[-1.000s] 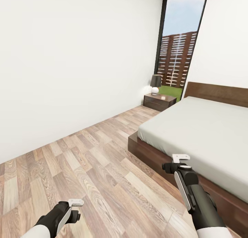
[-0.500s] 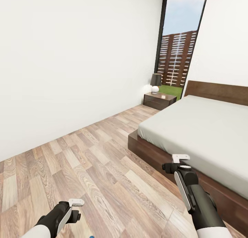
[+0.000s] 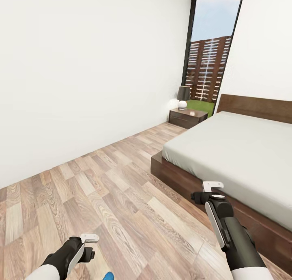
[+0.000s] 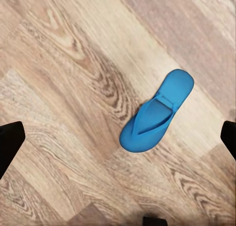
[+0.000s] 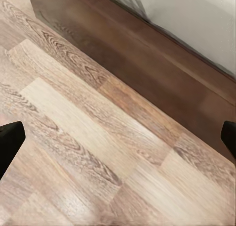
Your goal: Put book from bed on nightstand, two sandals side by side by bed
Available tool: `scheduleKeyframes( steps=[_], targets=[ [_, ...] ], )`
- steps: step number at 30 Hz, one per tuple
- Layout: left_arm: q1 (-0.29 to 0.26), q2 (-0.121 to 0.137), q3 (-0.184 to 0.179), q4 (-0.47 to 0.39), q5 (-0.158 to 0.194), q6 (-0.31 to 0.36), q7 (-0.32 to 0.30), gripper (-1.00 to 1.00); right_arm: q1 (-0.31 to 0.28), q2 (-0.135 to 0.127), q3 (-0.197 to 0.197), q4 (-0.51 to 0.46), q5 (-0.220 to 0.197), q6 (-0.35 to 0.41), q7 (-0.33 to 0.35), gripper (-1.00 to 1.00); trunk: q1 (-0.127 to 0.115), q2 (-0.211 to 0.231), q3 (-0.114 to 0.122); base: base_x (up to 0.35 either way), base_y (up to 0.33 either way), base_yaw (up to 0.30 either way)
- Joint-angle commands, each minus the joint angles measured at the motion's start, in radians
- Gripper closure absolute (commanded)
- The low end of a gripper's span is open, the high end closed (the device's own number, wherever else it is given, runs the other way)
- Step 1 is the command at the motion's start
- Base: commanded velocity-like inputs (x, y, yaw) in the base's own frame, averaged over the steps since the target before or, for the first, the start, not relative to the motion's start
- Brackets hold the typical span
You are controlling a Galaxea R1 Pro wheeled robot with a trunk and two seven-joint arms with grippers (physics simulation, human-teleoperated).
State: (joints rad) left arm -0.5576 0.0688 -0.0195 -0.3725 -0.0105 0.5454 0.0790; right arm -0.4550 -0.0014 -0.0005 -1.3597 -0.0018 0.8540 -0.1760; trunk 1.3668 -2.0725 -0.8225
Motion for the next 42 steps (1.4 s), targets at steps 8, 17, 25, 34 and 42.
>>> scheduleKeyframes(
  steps=[8,17,25,34,42],
  targets=[
    [0.0,0.0,-0.002,-0.002,-0.002,0.005,0.005,-1.0,-0.001,0.0,0.0,-0.001,0.001,0.005,-0.003,-1.0,-0.001,0.0,-0.001,-0.281,0.057,0.0],
    [0.0,0.0,0.0,-0.003,-0.002,0.004,0.006,-1.0,-0.001,0.0,0.002,0.003,0.005,0.005,-0.002,-1.0,-0.001,0.0,-0.001,-0.158,0.007,0.0],
    [-0.004,0.002,0.003,-0.005,0.004,0.016,-0.003,-1.0,-0.001,0.0,0.002,-0.001,0.006,0.005,-0.002,-1.0,0.022,-0.042,-0.02,-0.016,0.0,0.0],
    [-0.073,0.002,0.003,-0.015,0.004,0.16,-0.007,-1.0,-0.001,0.0,0.002,-0.004,0.006,0.004,-0.002,-1.0,0.057,-0.105,-0.048,-0.001,0.0,0.0],
    [-0.162,-0.006,0.004,-0.019,0.004,0.203,-0.007,-1.0,-0.001,0.0,0.003,-0.004,0.006,0.005,-0.002,-1.0,0.087,-0.161,-0.08,0.0,0.0,0.0]
  ],
)
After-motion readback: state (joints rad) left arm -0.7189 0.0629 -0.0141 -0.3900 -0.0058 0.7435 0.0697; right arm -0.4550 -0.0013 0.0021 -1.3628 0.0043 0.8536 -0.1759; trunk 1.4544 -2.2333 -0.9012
